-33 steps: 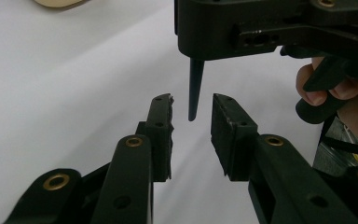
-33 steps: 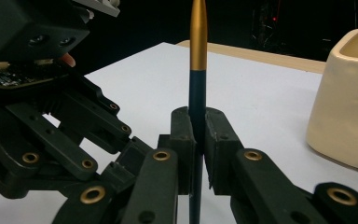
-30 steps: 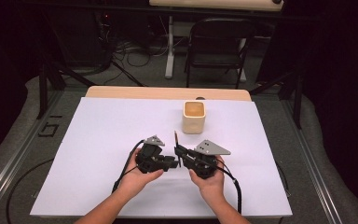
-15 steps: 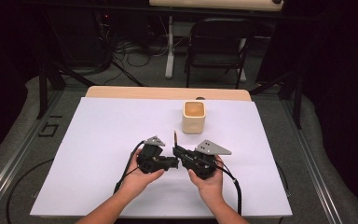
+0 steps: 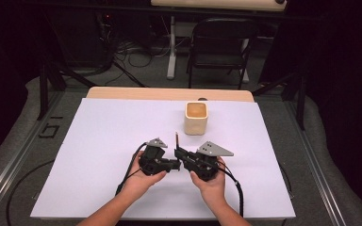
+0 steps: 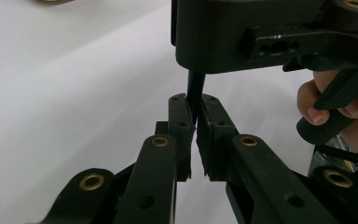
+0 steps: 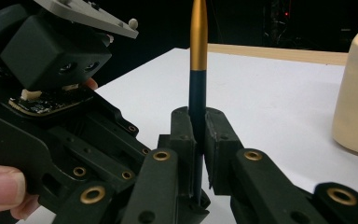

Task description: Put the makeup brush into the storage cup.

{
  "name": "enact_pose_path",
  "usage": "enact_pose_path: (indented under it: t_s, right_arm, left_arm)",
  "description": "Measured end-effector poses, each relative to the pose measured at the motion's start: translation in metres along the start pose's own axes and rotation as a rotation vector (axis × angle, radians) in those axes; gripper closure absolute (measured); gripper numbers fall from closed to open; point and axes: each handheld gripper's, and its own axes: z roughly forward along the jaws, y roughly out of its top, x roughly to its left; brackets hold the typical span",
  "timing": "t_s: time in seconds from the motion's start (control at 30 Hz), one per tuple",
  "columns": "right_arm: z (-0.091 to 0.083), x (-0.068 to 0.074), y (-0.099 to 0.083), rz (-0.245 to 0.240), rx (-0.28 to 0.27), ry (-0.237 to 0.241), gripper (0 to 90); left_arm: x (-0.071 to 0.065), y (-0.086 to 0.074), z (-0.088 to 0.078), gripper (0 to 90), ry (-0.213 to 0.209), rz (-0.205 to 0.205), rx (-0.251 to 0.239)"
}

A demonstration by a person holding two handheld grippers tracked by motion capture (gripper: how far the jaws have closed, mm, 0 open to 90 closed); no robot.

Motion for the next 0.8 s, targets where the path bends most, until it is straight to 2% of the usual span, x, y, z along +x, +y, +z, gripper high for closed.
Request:
enact_pose_path:
  t_s: [0.2, 0.43, 0.53, 0.8]
  right_arm:
    - [0.0003, 0.0002, -0.0002, -0.005, 0.0, -0.001, 83.1]
    - [-0.0002, 0.0, 0.0004, -0.008, 0.006, -0.003, 81.7]
    - [-0.0008, -0.0008, 0.0016, 0.002, -0.007, 0.002, 76.7]
    - [-0.0031, -0.0056, 0.0047, 0.024, 0.019, 0.004, 65.3]
  left_arm:
    - [-0.0001, -0.0001, -0.0001, 84.3, 0.005, 0.002, 0.003]
    - [-0.0008, -0.0005, -0.0006, 84.9, 0.021, 0.025, 0.011]
    - [-0.0001, -0.0011, -0.0007, 85.1, 0.036, 0.032, 0.018]
    - [-0.0009, -0.0025, -0.0005, 85.2, 0.096, 0.083, 0.039]
